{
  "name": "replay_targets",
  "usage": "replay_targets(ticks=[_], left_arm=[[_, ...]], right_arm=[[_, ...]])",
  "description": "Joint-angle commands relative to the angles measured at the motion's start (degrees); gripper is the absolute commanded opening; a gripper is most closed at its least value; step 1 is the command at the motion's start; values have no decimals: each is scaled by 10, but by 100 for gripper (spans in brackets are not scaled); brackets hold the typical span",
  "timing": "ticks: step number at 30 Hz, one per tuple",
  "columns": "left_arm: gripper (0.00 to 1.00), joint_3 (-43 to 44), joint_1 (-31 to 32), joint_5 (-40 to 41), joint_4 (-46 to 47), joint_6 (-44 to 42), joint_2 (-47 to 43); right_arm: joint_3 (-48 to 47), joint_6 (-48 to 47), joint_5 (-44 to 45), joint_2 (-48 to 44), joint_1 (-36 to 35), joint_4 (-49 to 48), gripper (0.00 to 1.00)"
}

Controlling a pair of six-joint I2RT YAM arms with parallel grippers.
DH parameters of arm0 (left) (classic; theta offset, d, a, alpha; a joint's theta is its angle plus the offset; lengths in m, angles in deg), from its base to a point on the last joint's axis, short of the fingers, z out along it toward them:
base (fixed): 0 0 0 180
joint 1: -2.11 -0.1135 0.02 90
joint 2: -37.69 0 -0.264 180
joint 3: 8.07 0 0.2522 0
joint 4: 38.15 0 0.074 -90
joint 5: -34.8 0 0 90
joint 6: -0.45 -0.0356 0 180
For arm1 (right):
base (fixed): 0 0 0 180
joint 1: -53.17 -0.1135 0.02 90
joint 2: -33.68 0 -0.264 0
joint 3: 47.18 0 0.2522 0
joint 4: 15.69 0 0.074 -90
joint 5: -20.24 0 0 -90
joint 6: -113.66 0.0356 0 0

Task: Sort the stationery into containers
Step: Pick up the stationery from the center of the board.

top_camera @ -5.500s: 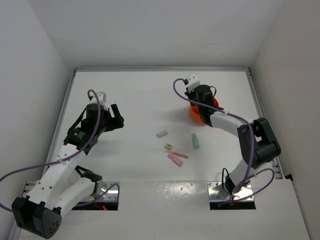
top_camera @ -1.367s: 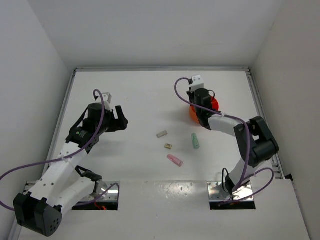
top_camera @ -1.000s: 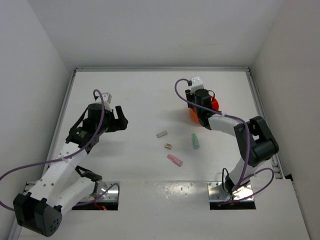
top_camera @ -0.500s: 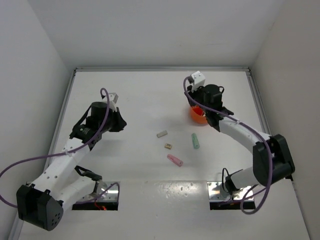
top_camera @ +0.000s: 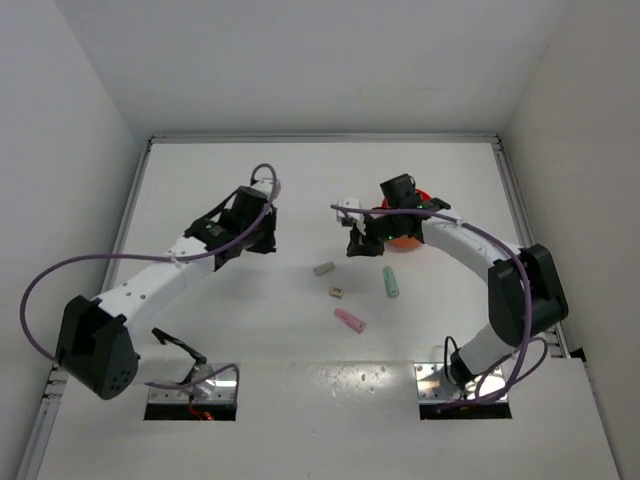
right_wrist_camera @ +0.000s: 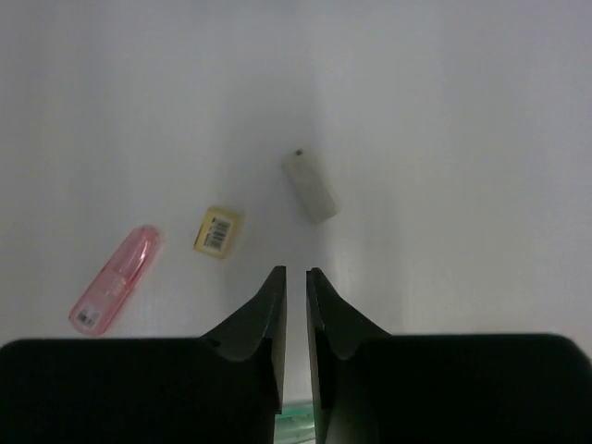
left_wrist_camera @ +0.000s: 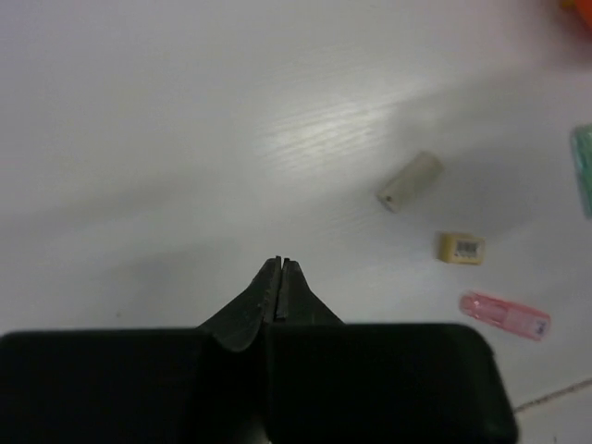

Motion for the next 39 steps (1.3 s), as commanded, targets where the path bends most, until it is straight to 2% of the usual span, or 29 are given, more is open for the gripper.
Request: replay_targets(ticks=[1, 2, 3, 4, 5, 8, 11, 14, 19, 27, 29, 30, 31, 34, 36, 37, 38, 39], left_arm=[[0, -32, -40, 87, 20, 28, -87], [3, -44, -55, 87, 36, 29, -131], [16, -52, -61, 87, 36, 29, -148], [31, -69, -61, 87, 43, 29, -164], [59, -74, -68, 95, 43, 34, -185], [83, -74, -68, 122, 43, 40, -198], [86, -80, -68, 162, 38, 47, -213], [86, -80, -68, 182, 38, 52, -231], [86, -85, -68, 189, 38, 52, -244], [86, -85, -68, 199, 33, 58, -262], [86, -85, -68, 199, 33, 58, -262], [86, -85, -68, 204, 33, 58, -268], [86, -85, -68, 204, 33, 58, -268], [86, -85, -68, 210, 33, 63, -274], [86, -85, -68, 210, 33, 63, -274], [86, -85, -68, 210, 33, 63, -274], [86, -85, -68, 202, 33, 63, -274], [86, -85, -68, 197, 33, 63, -274]], right_arm=[[-5, -97, -34, 30, -25, 16, 13], [-22, -97, -34, 44, -25, 28, 18], [-30, -115, -39, 56, -32, 39, 23], [-38, -152, -39, 79, -39, 51, 28], [-44, -159, -32, 90, -45, 51, 39], [-63, -184, -16, 128, -61, 29, 45], [-97, -231, 0, 165, -80, 30, 46], [-130, -238, 21, 210, -93, 30, 46], [-162, -257, 51, 260, -110, 67, 45], [-174, -269, 86, 291, -132, 73, 46], [-182, -269, 94, 300, -132, 82, 41], [-190, -269, 99, 300, -132, 88, 34], [-190, -269, 99, 306, -132, 93, 18], [-190, -249, 104, 290, -137, 99, 0], [-173, -189, 123, 234, -137, 55, 0], [-162, -105, 138, 206, -137, 28, 0], [-151, -38, 212, 176, -137, -54, 0], [-141, 32, 268, 118, -137, -87, 0]])
